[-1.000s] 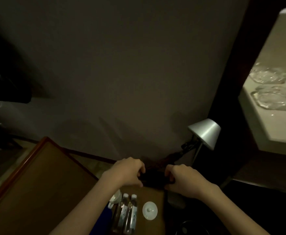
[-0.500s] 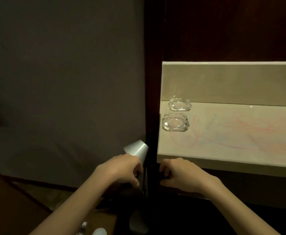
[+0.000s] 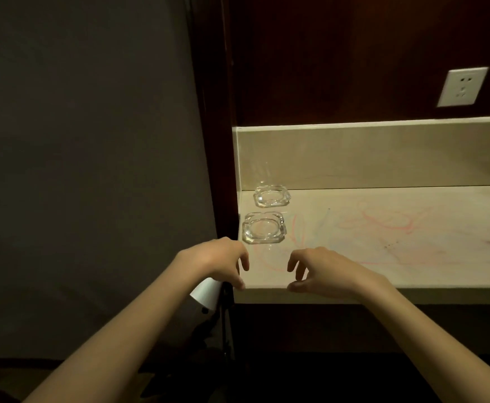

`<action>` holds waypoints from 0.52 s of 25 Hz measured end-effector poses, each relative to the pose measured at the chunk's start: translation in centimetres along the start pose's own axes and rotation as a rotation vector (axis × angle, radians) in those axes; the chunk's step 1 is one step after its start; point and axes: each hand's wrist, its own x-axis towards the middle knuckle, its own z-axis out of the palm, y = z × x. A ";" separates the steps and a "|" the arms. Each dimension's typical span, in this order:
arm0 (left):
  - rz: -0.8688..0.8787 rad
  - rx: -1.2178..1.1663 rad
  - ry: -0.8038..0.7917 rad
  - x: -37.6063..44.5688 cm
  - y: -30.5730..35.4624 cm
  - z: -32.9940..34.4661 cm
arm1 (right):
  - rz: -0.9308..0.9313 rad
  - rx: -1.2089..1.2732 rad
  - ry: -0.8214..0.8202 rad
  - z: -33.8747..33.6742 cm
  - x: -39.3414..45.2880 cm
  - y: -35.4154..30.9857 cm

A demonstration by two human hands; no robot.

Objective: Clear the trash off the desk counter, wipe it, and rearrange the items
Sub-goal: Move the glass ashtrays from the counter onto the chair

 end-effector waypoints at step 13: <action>-0.284 -0.785 0.196 11.9 -4.1 -4.4 | 0.099 0.539 -0.098 -5.6 11.8 7.9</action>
